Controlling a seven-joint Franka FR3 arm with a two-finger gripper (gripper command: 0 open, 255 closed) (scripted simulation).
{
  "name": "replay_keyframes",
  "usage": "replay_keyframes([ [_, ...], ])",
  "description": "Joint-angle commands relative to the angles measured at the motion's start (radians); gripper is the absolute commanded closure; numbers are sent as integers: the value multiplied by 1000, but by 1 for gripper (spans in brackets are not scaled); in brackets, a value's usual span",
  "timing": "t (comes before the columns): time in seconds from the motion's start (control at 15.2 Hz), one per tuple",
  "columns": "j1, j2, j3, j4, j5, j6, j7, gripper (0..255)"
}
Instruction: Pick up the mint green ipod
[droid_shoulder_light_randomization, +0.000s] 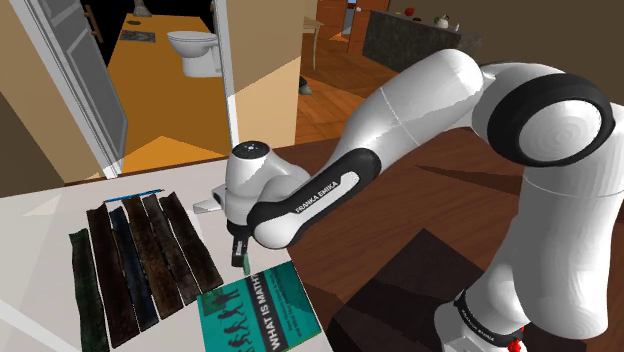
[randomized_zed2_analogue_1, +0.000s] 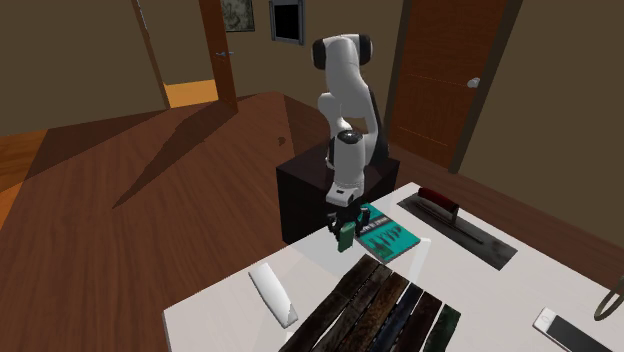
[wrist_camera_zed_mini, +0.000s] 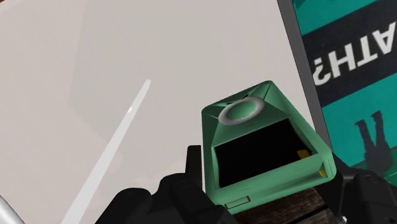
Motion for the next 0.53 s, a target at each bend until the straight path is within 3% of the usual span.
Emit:
replay_keyframes([
  [0.0,-4,-19,5,1,7,-20,-4,255],
  [0.46,-16,-84,20,14,33,-96,-19,255],
])
